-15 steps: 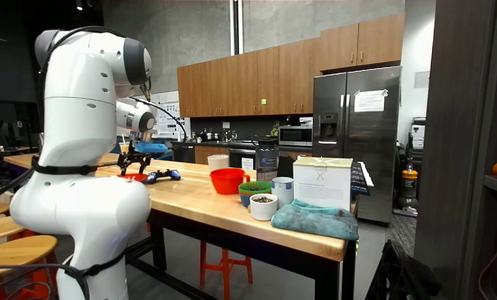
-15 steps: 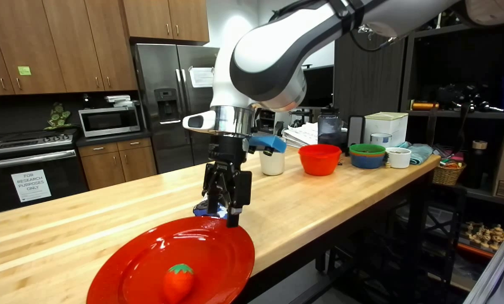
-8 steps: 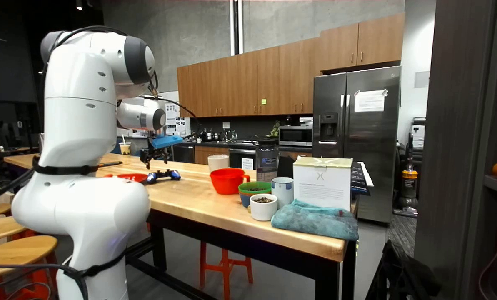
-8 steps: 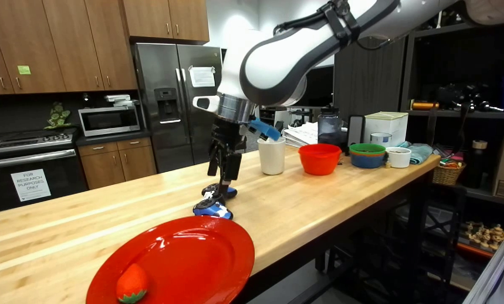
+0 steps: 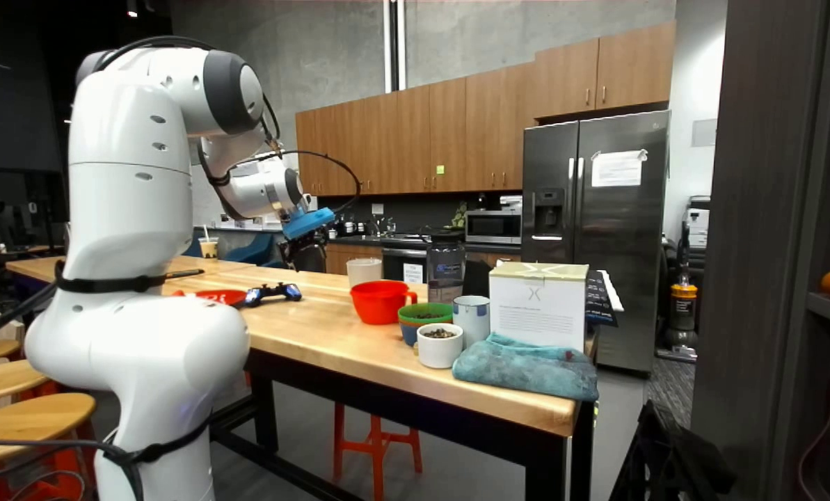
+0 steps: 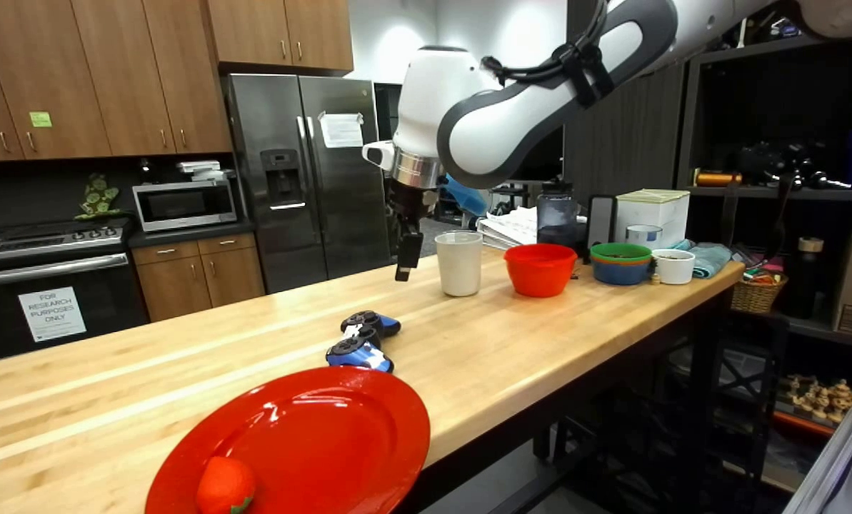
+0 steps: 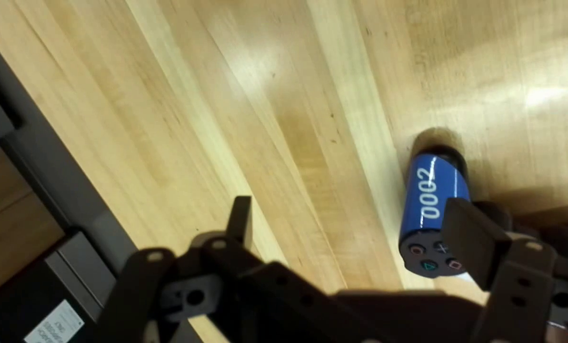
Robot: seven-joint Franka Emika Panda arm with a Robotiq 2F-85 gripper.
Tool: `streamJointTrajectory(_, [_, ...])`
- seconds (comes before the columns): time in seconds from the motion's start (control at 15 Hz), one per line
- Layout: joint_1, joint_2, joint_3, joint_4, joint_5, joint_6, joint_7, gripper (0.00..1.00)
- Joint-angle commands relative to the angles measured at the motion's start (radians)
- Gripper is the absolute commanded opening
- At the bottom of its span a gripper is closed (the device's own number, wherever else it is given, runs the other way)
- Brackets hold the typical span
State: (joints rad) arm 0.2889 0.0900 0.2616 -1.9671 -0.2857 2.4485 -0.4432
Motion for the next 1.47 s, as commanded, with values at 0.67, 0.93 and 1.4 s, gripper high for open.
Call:
streamJointTrajectory(0.67, [-0.039, -0.123, -0.016, 0.009, 0.019, -0.404, 0.162, 1.0])
streamJointTrajectory(0.93, [-0.043, -0.138, -0.018, 0.0, 0.031, -0.465, 0.202, 1.0])
streamJointTrajectory(1.4, [-0.042, -0.165, -0.017, -0.067, 0.041, -0.467, 0.311, 1.0])
